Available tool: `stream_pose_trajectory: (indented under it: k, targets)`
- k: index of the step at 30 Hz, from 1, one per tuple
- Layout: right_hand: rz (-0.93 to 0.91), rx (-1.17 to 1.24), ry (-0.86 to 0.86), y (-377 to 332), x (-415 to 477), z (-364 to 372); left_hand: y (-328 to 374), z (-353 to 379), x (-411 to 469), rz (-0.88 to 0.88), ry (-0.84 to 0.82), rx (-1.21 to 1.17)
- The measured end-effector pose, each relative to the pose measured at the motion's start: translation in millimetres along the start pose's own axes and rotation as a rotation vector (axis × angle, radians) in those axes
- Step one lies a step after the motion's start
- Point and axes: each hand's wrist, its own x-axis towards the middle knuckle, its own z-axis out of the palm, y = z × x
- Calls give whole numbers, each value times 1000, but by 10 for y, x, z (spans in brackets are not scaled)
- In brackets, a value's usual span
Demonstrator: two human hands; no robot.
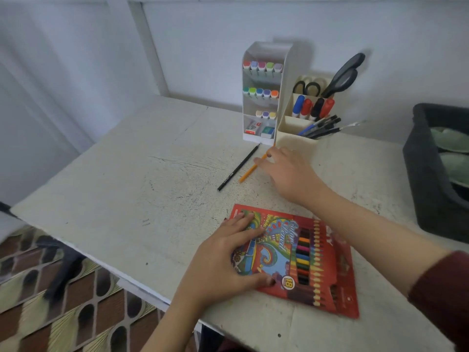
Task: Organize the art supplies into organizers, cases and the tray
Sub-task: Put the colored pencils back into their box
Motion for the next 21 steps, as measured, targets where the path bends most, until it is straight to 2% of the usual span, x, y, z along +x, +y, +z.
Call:
stream_pose_trajectory:
  k: [5,12,15,18,21]
  targets:
    - [-57,-19,-16,-6,134,74,-12,3,4,1,5,-1]
    - [-275,33,166,-75,67,184,-29,7,17,3,4,11]
    - [-332,53,136,-140,17,149,-37,13,12,9,8,9]
    - [-316,43,71,-127,-44,145,-39,9,14,13,11,4]
    - [-296,20,86,-39,-82,162,-31,2,12,15,6,5]
